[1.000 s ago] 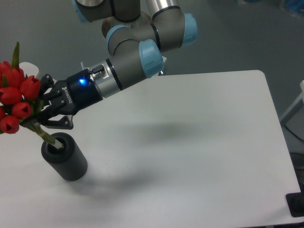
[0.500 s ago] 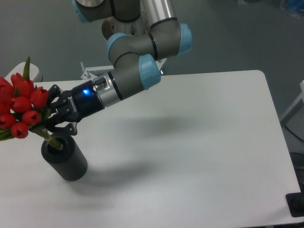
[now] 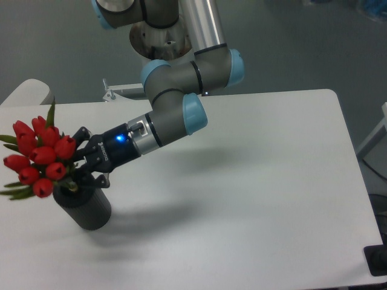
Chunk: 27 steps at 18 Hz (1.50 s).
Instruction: Insert the flowers into the vase
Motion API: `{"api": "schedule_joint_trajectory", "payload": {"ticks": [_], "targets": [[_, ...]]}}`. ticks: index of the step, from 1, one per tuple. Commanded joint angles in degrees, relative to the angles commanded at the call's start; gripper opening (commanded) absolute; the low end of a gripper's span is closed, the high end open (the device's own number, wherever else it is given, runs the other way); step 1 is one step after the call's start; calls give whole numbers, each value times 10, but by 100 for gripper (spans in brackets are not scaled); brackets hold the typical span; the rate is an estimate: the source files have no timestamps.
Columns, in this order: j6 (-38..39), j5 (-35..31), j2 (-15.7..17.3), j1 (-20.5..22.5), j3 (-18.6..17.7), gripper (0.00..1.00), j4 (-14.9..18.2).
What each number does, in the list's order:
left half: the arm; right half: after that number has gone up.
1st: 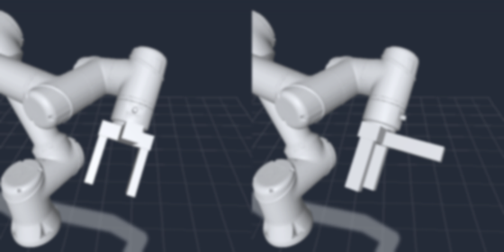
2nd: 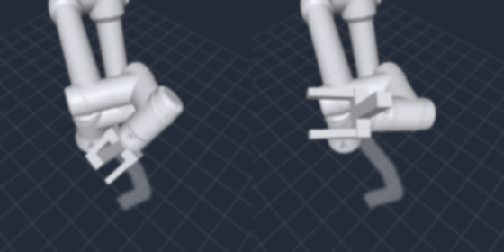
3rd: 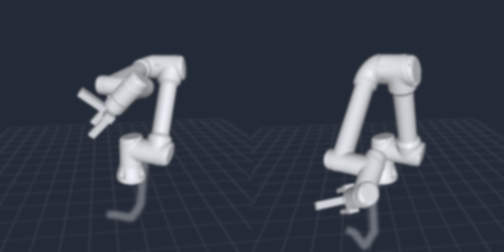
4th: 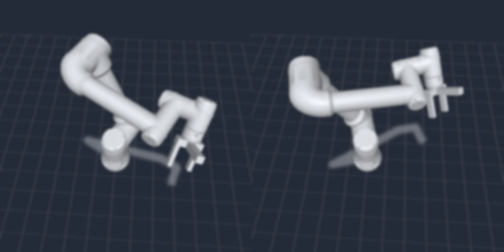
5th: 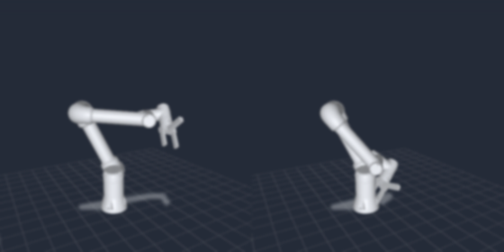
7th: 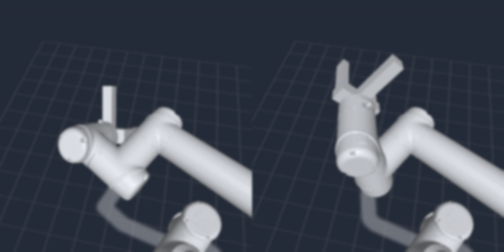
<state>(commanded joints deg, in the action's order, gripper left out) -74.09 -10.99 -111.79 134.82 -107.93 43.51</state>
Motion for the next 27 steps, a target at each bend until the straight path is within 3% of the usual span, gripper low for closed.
{"api": "schedule_joint_trajectory", "payload": {"ticks": [1,2,9,18,24,27], "targets": [[0,0,-2,3,0,51,0],[0,0,-4,3,1,60,0],[0,0,-10,5,-2,98,0],[-44,-5,-4,27,-23,100,-1],[-80,-42,34,70,-66,100,-3],[-82,-86,64,86,-65,100,-2]]}}
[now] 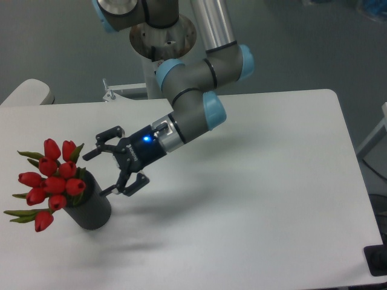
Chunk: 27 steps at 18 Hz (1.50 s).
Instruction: Insert the flowers into the vase
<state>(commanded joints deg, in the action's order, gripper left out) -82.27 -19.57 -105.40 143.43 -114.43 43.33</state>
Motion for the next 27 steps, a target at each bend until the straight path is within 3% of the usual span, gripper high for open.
{"api": "schedule_joint_trajectory", "payload": {"ticks": [5,12,20,27], "targets": [[-17,-250,44,34,43,100,-1],[-16,-512,41,45,148,100,14],[-18,-536,4,58,248,100,76],[-43,-536,-2,57,267,100,96]]}}
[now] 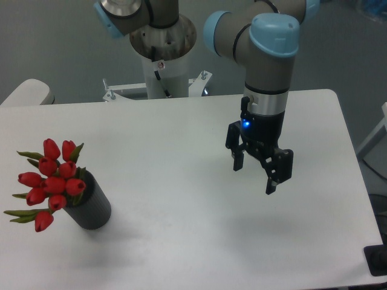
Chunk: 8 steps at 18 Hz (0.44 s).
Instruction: Insert the flowers into the vase
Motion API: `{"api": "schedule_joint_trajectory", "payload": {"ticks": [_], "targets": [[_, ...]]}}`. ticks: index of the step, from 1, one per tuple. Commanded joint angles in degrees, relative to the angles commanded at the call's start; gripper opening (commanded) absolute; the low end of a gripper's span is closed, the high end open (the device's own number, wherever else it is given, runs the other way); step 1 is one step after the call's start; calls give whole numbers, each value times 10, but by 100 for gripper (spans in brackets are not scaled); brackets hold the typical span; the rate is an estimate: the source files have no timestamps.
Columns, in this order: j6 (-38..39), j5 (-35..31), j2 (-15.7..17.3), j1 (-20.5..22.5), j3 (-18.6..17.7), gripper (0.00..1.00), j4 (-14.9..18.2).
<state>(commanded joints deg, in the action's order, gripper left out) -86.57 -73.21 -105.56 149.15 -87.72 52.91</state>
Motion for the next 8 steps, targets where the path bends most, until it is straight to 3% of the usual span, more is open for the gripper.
{"api": "schedule_joint_trajectory", "payload": {"ticks": [8], "targets": [[0,-4,-3,-2,6,100,4]]}}
